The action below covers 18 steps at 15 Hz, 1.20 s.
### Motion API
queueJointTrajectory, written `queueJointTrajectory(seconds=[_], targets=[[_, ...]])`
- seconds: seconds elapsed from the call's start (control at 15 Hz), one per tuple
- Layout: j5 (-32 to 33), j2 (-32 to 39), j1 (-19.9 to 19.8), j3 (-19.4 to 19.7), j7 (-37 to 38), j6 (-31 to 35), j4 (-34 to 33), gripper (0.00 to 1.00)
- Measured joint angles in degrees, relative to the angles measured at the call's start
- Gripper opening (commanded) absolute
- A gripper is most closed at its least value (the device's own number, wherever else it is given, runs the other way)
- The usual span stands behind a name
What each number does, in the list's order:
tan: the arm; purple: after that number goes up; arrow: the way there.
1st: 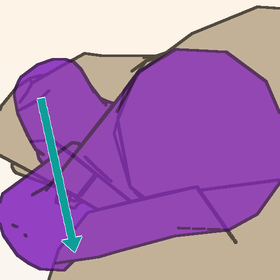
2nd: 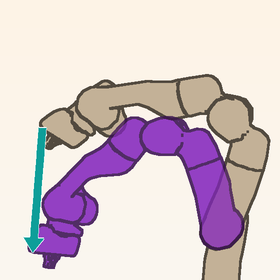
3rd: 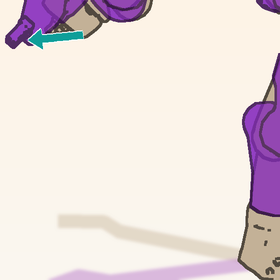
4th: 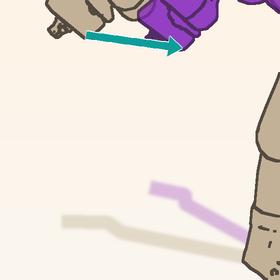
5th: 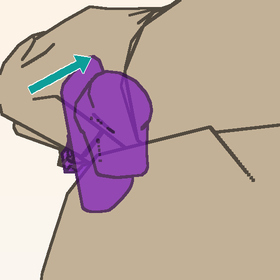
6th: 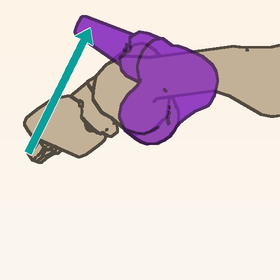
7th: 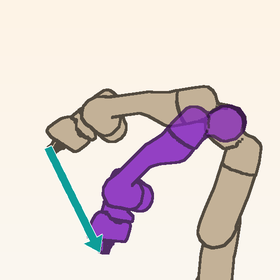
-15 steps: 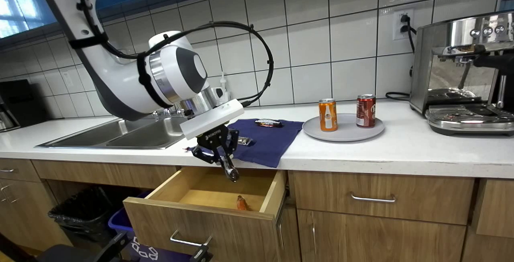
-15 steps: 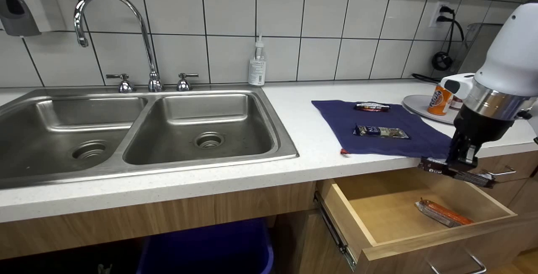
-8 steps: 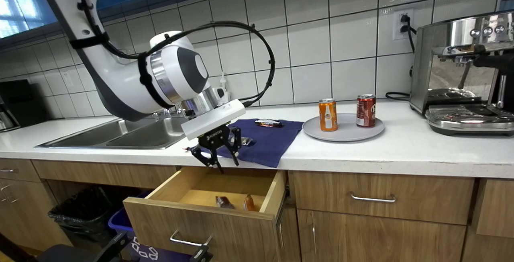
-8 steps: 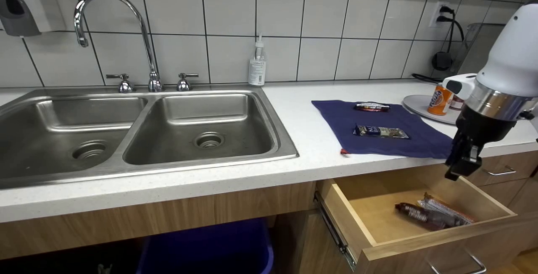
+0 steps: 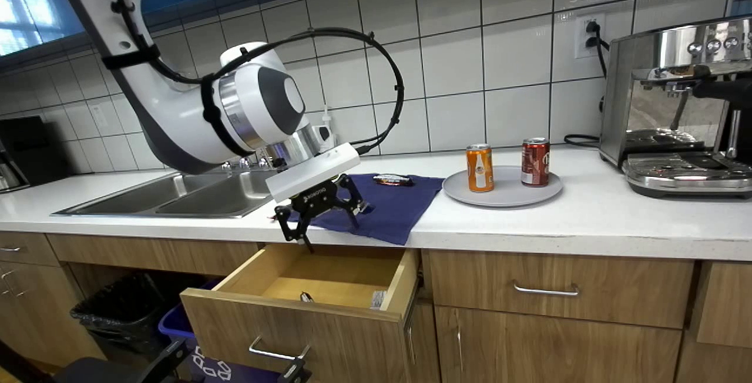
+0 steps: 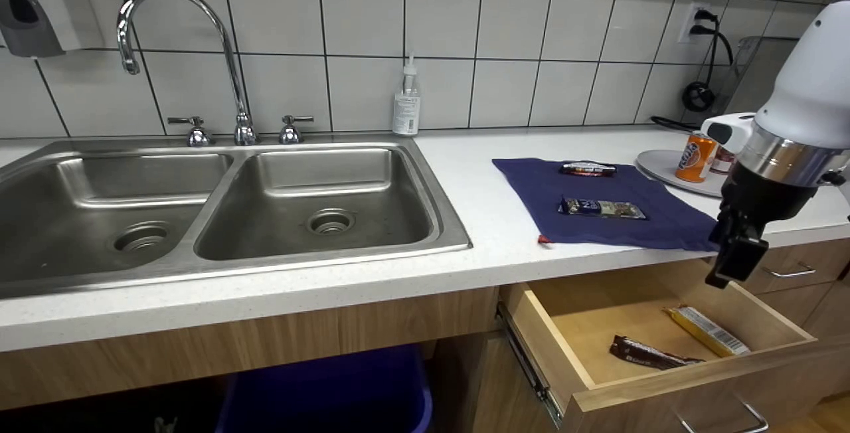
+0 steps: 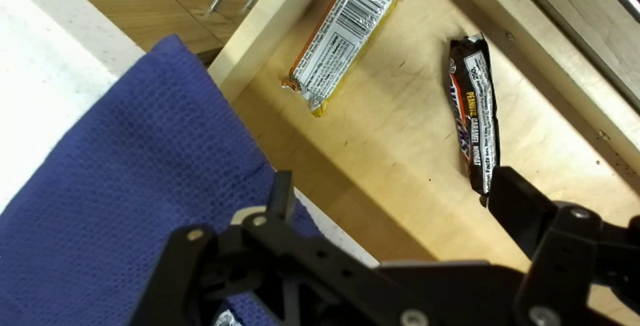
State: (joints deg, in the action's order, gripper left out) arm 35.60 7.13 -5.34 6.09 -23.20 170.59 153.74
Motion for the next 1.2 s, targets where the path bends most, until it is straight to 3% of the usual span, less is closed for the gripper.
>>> queueJointTrajectory(seconds=[0.6,1.2], targets=[[-8.49,-1.26,0.00,-0.85,-3.90,-0.02,-1.68,1.00],[-14.82,0.40,0.04,-2.77,-4.35,-1.07,-10.57,1.00]])
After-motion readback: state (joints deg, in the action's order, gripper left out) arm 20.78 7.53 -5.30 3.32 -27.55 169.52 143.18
